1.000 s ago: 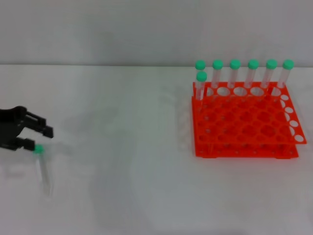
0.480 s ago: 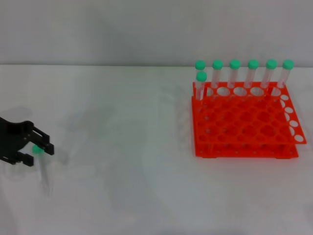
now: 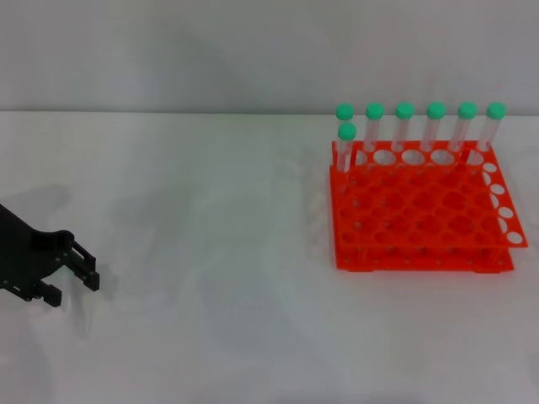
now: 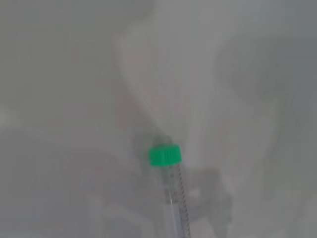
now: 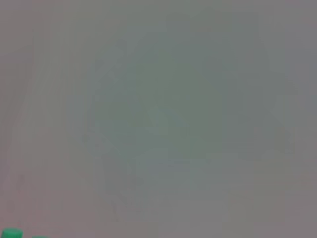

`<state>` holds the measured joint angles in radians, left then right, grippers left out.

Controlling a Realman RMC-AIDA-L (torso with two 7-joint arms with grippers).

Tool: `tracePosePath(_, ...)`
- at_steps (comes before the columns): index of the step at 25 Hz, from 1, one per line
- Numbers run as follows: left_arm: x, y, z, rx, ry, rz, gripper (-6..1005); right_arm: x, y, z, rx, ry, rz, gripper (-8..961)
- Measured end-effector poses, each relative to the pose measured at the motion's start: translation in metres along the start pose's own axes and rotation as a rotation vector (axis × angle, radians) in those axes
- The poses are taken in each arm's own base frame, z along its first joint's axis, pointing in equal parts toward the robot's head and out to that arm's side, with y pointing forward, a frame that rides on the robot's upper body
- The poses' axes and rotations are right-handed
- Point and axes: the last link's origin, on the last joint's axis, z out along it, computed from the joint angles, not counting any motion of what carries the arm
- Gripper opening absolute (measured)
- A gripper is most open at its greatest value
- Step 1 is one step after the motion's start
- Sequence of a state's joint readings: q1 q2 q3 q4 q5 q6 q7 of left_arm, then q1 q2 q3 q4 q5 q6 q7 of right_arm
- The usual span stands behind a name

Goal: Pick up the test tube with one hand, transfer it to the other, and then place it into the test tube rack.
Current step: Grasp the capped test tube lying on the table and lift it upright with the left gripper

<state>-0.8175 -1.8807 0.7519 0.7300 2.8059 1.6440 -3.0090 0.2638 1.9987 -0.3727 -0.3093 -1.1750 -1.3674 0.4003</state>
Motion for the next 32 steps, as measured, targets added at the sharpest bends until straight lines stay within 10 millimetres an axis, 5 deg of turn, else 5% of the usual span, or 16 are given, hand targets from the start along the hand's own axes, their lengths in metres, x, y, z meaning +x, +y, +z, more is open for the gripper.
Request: tracePosePath(32,-0.007,-0.008,0.025,0.042,-0.027,-0.009,576,0.004,0.000,-0.005,0.002,0.023,0.000,845)
